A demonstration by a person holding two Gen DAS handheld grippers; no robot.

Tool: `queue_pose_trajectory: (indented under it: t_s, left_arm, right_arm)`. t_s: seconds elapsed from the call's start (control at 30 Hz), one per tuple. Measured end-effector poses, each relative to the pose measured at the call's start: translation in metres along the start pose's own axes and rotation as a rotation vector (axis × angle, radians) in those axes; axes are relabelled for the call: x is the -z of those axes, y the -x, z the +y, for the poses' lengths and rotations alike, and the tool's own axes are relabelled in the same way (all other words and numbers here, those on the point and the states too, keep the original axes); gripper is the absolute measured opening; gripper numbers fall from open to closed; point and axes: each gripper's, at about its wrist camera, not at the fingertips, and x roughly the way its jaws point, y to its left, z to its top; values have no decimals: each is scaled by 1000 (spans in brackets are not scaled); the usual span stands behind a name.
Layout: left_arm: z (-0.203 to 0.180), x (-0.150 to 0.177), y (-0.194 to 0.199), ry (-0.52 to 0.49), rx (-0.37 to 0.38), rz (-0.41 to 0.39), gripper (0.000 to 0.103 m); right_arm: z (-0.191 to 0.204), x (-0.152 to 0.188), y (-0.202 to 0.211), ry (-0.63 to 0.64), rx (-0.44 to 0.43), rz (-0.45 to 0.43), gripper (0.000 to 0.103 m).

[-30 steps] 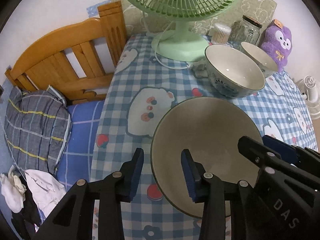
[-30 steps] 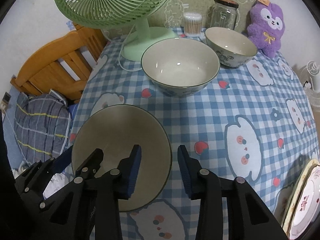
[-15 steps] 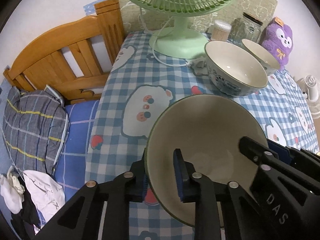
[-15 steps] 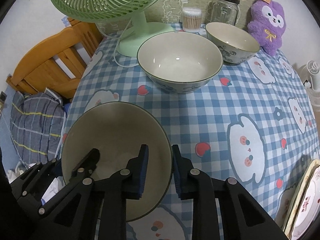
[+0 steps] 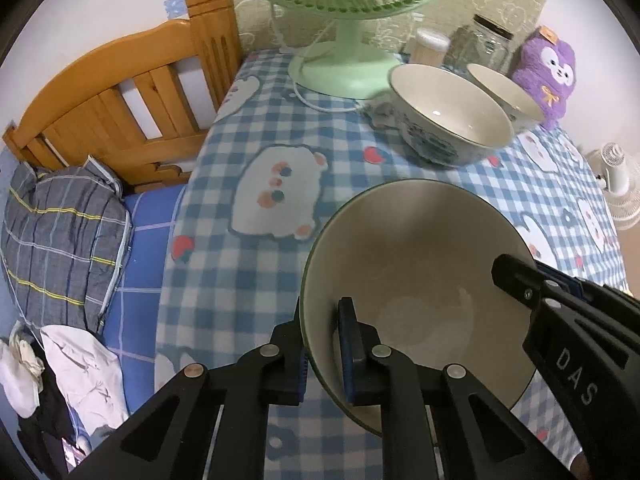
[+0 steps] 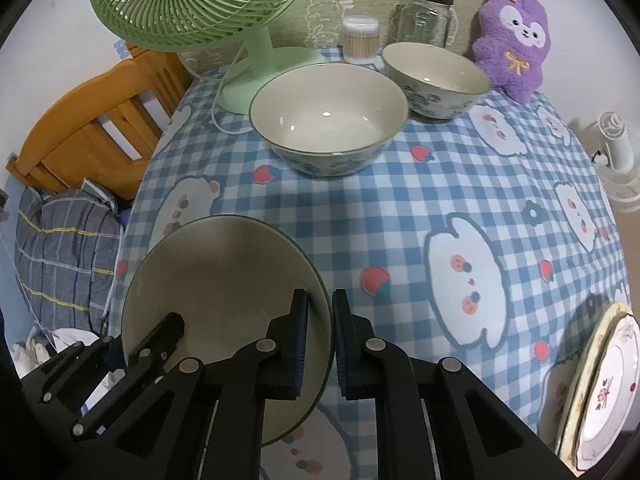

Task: Organize plates and bowls
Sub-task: 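Lift the beige bowl tilted with both grippers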

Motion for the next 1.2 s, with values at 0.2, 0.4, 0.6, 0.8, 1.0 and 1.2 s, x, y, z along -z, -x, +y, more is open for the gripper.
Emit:
queue_pose_trajectory:
  t_s: [0.2,0.4,0.6,0.8,1.0,1.2]
  left_arm:
    - [-16,10,13,8,22,-6,9]
    - [-41,25,30,11,26,-25,8]
    - [-67,39,47,-6,7,-36,8]
    - [-92,54,64,6,5,-57,8]
    - [-112,73,71,28,4,-65,8]
    - [-126,92,68,48,3,-54,8]
  right_arm:
    - [-18,15,17,6,22,-4,15]
    - [-42,31,36,14,26,-12,15]
    - [-67,47,53,8,5,-25,15]
    - [-91,61,74,20,2,-48,15]
    - [-111,78,83,38,5,-50,15]
    - [-125,94,84,64,16,-43,15]
